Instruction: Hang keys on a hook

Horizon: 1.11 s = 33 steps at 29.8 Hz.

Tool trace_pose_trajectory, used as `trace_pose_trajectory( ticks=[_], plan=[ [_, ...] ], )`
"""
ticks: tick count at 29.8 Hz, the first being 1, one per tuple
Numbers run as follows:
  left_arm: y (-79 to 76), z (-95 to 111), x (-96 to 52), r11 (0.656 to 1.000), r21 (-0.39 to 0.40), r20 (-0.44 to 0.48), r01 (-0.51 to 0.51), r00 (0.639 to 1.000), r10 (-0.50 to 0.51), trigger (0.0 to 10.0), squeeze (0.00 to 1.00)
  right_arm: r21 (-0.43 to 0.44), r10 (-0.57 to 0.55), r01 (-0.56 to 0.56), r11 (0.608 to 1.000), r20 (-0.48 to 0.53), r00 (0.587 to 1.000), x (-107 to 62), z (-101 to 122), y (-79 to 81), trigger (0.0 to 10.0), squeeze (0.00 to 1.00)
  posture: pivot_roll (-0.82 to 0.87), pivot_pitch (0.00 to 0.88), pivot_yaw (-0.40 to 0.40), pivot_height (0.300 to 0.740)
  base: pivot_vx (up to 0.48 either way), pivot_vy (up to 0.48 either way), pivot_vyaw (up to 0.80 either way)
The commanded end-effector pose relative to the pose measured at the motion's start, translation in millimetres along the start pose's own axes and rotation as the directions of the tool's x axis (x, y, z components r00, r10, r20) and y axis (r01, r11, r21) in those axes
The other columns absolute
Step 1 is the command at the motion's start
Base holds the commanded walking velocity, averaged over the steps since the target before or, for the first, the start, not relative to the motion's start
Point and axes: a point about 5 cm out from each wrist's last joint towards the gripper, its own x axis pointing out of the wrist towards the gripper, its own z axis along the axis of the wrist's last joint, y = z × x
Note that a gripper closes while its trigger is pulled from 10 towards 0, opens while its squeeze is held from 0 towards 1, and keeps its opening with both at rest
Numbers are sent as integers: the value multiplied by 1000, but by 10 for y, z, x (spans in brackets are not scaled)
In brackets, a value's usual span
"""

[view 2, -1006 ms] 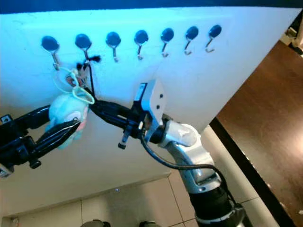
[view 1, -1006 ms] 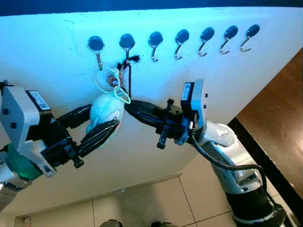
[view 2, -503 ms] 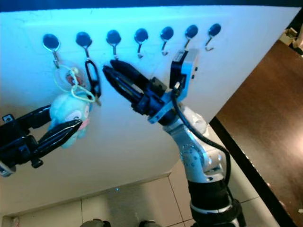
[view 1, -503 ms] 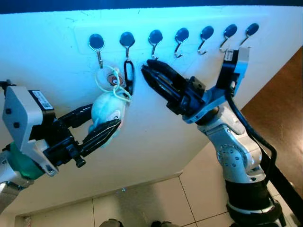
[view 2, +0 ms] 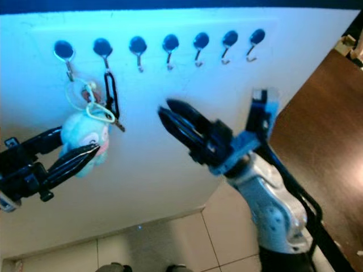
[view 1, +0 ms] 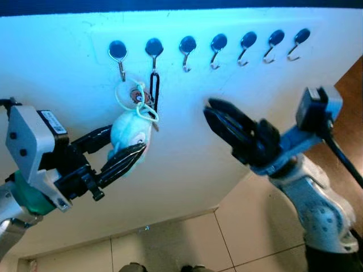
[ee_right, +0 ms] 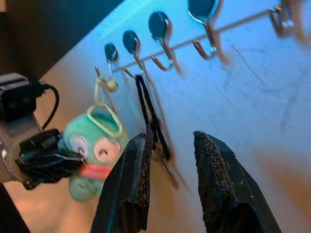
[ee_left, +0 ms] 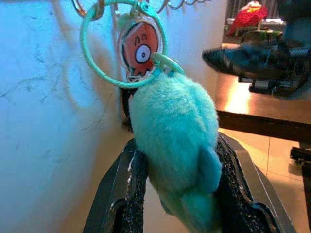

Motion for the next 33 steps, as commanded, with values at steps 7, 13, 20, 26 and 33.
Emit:
trace_pose_trajectory(
  ticks=[7,13,20,26,33],
  plan=[
    [274,-53,68,976,31,16,-217,976,217,10000,0,-169,-304,296,940,-21,953,-159,-101,-263,10000,0,62,32,-4,740,0,0,0],
    [317,-111,19,961,154,-65,-229,968,241,10000,0,-223,-339,322,920,-43,940,-267,-9,-204,10000,0,46,28,-1,740,0,0,0],
    [460,-197,91,901,178,-61,-395,910,411,10000,0,-287,-353,308,907,-117,928,-419,-37,-100,10000,0,26,18,10,740,0,0,0],
    [459,-283,175,889,115,-65,-443,890,452,10000,0,-279,-392,355,892,-86,916,-366,-148,-124,10000,0,39,4,15,740,0,0,0],
    [408,-314,143,871,127,-60,-475,872,485,10000,0,-262,-397,360,895,-105,912,-343,-232,-132,10000,0,58,6,-1,740,0,0,0]
  ],
)
